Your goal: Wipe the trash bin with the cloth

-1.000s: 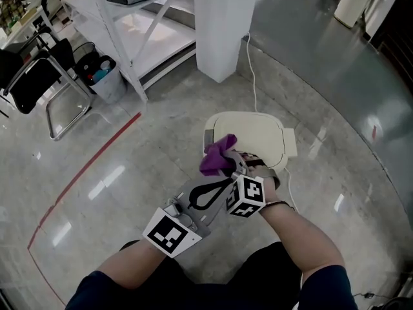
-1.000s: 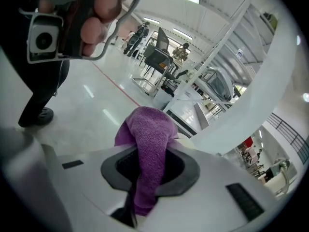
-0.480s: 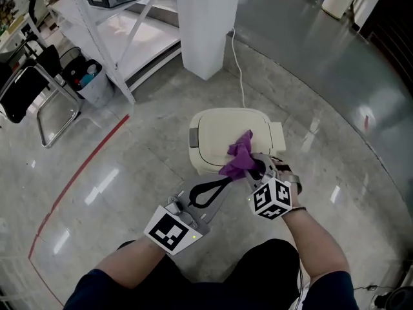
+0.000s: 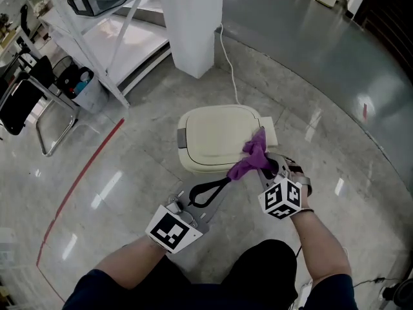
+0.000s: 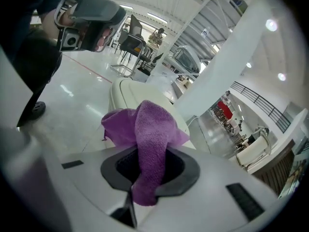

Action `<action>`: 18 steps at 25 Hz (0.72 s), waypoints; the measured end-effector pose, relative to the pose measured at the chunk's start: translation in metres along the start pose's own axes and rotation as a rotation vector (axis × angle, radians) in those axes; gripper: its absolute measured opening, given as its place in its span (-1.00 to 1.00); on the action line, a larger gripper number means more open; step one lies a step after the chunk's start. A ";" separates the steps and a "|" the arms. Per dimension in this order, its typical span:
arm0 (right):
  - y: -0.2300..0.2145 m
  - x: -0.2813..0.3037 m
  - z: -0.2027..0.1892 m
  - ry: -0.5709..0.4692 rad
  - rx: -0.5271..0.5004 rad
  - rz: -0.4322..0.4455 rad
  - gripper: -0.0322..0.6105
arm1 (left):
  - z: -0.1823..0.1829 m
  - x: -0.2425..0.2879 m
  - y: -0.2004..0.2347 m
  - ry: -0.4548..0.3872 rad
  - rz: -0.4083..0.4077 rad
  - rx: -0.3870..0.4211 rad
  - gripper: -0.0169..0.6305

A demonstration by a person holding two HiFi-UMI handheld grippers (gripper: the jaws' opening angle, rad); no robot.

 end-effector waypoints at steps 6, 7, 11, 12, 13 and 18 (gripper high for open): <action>-0.005 -0.008 0.016 -0.040 0.017 -0.020 -0.66 | 0.006 0.002 -0.003 0.006 0.020 -0.009 -0.95; -0.006 -0.012 0.022 -0.049 0.021 -0.024 -0.66 | 0.008 0.000 -0.003 0.007 0.027 -0.013 -0.95; -0.008 -0.031 0.053 -0.080 0.051 -0.031 -0.66 | 0.026 -0.010 -0.007 0.012 0.055 -0.026 -0.95; -0.009 -0.036 0.064 -0.088 0.061 -0.032 -0.66 | 0.033 -0.013 -0.005 0.013 0.066 -0.027 -0.95; -0.010 -0.042 0.075 -0.095 0.067 -0.031 -0.66 | 0.041 -0.017 -0.003 0.015 0.081 -0.026 -0.95; -0.012 -0.087 0.139 -0.123 0.103 -0.012 -0.66 | 0.100 -0.039 0.002 0.046 0.161 -0.021 -0.95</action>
Point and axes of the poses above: the fingertips, and each gripper's own axes: x forward along the fingers, y to its left, z out of its top, the point moved 1 cm from there along -x, backward along the fingers, and after that the axes turned 11 degrees about -y, right-handed, at the moved point
